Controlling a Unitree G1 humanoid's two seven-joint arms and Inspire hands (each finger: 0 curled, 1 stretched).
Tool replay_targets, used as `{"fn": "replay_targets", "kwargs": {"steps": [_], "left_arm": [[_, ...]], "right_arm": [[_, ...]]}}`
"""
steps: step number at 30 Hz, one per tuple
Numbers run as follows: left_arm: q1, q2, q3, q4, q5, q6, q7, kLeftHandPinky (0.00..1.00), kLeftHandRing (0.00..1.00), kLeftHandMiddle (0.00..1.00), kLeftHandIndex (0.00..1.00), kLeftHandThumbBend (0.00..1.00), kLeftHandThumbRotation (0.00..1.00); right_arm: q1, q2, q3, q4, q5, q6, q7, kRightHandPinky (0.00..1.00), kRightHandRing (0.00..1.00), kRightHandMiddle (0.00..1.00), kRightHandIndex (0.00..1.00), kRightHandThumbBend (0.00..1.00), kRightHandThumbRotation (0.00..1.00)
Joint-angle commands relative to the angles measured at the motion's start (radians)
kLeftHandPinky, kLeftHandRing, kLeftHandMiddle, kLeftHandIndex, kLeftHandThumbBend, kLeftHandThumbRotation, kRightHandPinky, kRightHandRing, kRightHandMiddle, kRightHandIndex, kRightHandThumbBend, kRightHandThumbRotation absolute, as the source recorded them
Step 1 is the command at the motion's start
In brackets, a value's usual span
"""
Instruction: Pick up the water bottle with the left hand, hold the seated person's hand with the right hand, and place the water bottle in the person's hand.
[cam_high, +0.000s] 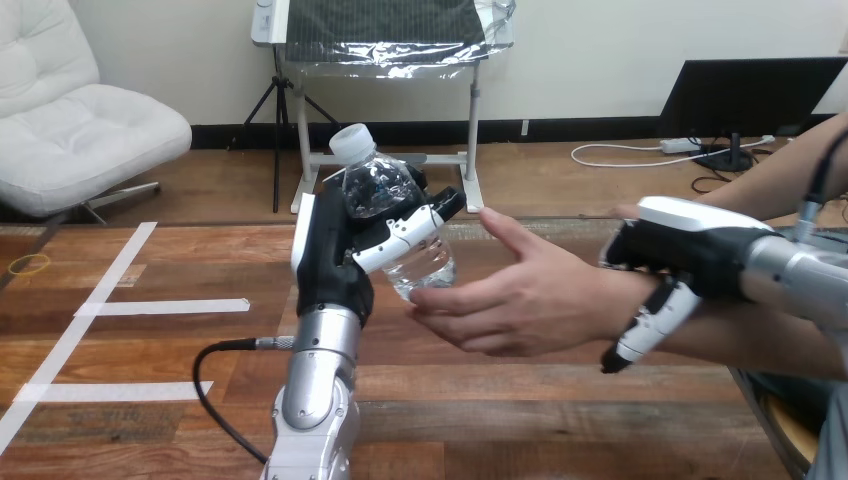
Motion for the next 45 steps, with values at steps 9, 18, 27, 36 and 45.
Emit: {"fn": "replay_targets", "kwargs": {"steps": [9,18,27,36,45], "left_arm": [[-0.125,-0.039,-0.014,0.019,-0.012,-0.034,-0.019,0.31,0.35,0.39,0.39,0.73,0.0],[-0.128,-0.062,-0.023,0.02,-0.021,-0.03,-0.034,0.31,0.35,0.4,0.39,0.73,0.0],[-0.121,-0.093,-0.035,0.007,-0.044,-0.012,-0.055,0.31,0.35,0.39,0.39,0.72,0.0],[-0.104,-0.13,-0.053,-0.008,-0.054,-0.014,-0.041,0.3,0.34,0.39,0.39,0.74,0.0],[-0.076,-0.158,-0.075,-0.039,-0.069,-0.008,-0.042,0.29,0.34,0.38,0.38,0.74,0.0]], "right_arm": [[-0.108,0.055,0.042,0.005,-0.029,0.025,0.008,0.17,0.25,0.33,0.36,0.89,0.16],[-0.124,0.073,0.058,0.016,-0.036,0.026,0.005,0.17,0.25,0.34,0.34,0.9,0.18],[-0.132,0.093,0.058,0.028,-0.022,0.029,0.005,0.19,0.26,0.34,0.34,0.91,0.17],[-0.132,0.1,0.064,0.027,-0.026,0.031,0.006,0.19,0.26,0.34,0.35,0.91,0.18],[-0.126,0.1,0.063,0.028,-0.021,0.029,0.004,0.18,0.25,0.33,0.33,0.92,0.19]]}}
